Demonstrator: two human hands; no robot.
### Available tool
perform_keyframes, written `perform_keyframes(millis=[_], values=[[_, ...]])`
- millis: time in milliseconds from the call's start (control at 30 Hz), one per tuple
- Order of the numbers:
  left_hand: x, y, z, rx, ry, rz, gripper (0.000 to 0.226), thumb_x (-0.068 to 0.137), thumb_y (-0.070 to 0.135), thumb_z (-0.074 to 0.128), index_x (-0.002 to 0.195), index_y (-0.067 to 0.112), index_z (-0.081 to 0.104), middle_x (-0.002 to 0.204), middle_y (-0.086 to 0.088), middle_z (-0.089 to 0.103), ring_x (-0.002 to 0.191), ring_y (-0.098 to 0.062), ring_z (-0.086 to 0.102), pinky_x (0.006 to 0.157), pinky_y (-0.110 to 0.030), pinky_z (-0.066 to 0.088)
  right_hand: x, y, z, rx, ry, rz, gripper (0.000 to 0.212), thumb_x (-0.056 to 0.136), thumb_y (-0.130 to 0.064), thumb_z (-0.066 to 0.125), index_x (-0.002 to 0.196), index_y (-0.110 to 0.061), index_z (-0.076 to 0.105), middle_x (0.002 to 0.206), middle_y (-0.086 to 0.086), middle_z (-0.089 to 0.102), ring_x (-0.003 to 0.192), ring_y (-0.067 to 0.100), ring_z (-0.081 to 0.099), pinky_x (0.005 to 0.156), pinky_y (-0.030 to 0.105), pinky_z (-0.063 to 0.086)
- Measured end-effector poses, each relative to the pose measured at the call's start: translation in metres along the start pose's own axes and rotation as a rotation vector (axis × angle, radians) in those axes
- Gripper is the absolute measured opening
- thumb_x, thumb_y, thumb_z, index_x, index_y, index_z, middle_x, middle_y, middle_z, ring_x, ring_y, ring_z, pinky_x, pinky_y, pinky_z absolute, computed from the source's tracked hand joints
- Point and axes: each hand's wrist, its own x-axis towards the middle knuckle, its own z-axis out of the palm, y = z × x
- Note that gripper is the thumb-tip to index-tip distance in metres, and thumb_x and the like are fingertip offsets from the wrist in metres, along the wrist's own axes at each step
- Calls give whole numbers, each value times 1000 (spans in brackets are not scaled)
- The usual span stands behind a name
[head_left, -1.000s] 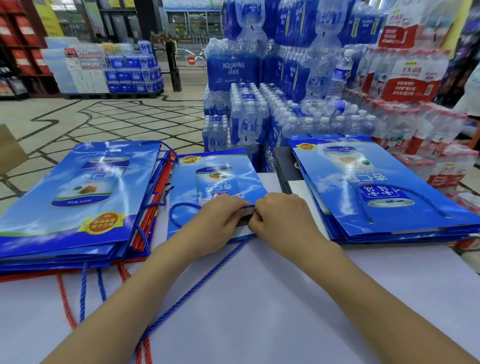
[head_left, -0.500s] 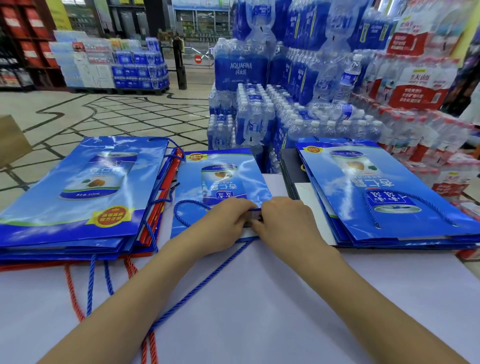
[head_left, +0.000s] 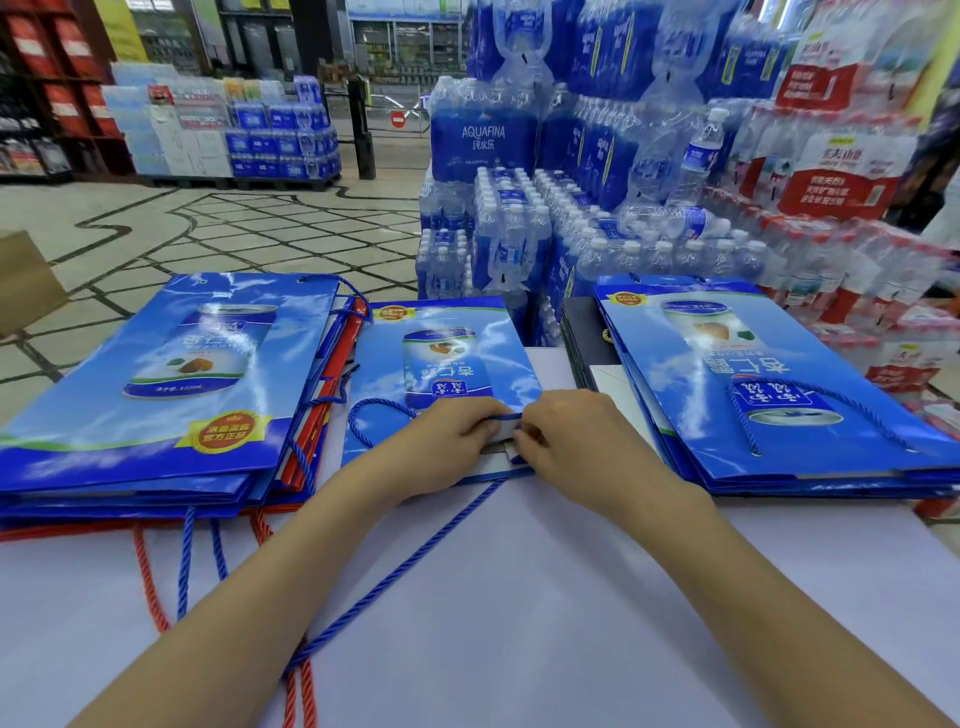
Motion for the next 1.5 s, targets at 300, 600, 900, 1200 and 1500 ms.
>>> perform_keyframes(millis=[300,600,900,1200,1500], values=[[-7,2,-12,-200,-42,-81,18,97,26,55,103,37,67,102,21,65,91,14,55,78,-4,39,0,18,-11,91,80,11,26,93,-45,60,94,-21,71,88,-3,67,83,21,59,78,37,41],[-1,-5,-17,-26,4,-225,21,99,35,49,85,25,62,84,6,61,76,-8,53,68,-22,40,3,20,-6,50,-21,-82,31,96,-47,54,91,-22,71,90,-8,68,93,19,55,86,38,37],[4,-16,-21,-163,372,-143,8,96,18,57,96,19,64,93,4,68,82,4,61,67,-3,39,-5,17,-10,196,-240,54,25,89,-54,60,90,-28,59,95,-12,63,91,12,55,78,29,45],[-11,-7,-4,461,-222,7,70,89,63,50,150,38,25,160,13,15,147,-5,6,118,-30,1,-5,17,-6,-47,-301,213,49,91,-68,39,110,-30,63,95,-7,63,110,17,43,94,40,26],[-11,2,-3,581,-67,85,63,91,55,51,146,29,35,148,5,41,137,-14,36,111,-33,32,4,16,-14,757,-98,713,39,85,-8,53,114,-30,65,110,-1,68,94,16,61,78,32,52]])
